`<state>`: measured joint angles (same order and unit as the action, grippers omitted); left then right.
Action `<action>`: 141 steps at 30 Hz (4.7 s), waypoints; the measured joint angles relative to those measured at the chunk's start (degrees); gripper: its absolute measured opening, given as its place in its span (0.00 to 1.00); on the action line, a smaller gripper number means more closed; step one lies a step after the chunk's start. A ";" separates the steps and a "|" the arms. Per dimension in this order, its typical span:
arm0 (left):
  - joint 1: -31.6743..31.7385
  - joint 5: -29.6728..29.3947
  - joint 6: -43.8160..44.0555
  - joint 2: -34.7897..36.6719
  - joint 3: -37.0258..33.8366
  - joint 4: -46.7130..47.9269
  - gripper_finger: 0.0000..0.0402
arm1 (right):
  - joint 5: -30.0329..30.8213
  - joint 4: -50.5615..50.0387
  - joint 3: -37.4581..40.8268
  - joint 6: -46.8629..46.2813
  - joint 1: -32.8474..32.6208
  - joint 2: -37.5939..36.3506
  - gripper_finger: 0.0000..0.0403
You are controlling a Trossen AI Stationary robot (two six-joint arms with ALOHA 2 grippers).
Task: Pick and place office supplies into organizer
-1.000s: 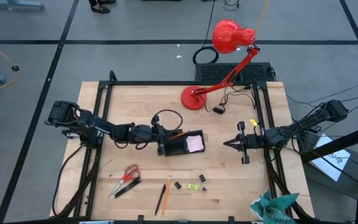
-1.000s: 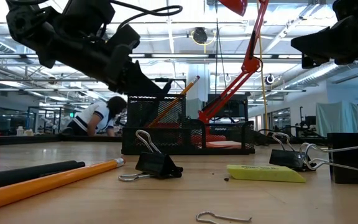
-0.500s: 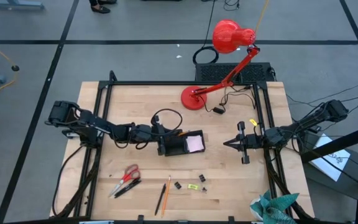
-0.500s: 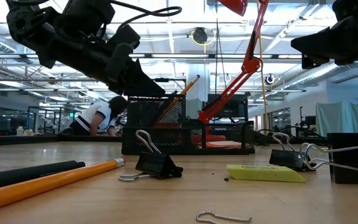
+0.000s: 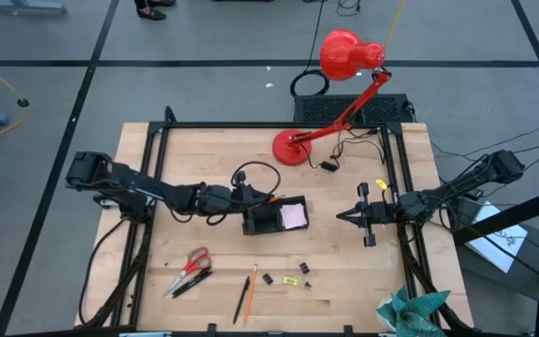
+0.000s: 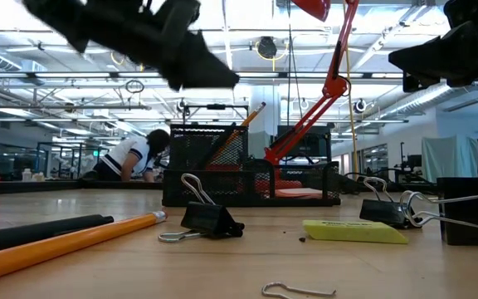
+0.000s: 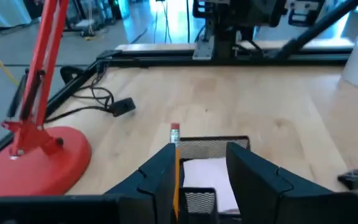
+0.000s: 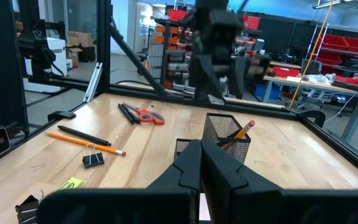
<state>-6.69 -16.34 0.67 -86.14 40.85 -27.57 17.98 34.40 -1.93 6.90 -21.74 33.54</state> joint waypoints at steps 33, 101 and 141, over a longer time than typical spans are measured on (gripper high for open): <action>-33.99 -6.63 64.80 -5.06 12.46 44.84 0.37 | -0.09 -0.79 0.00 -1.34 0.00 0.11 0.01; -29.97 10.32 63.83 -32.95 35.48 69.36 0.37 | 0.01 -0.38 0.02 -1.99 0.00 1.29 0.01; -24.01 -32.55 14.20 -18.75 34.47 46.50 0.11 | -0.09 0.03 0.00 -2.24 0.00 1.31 0.01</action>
<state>-30.70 -48.89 14.87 -104.89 75.32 18.93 17.89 34.44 -1.93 4.67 -21.74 34.85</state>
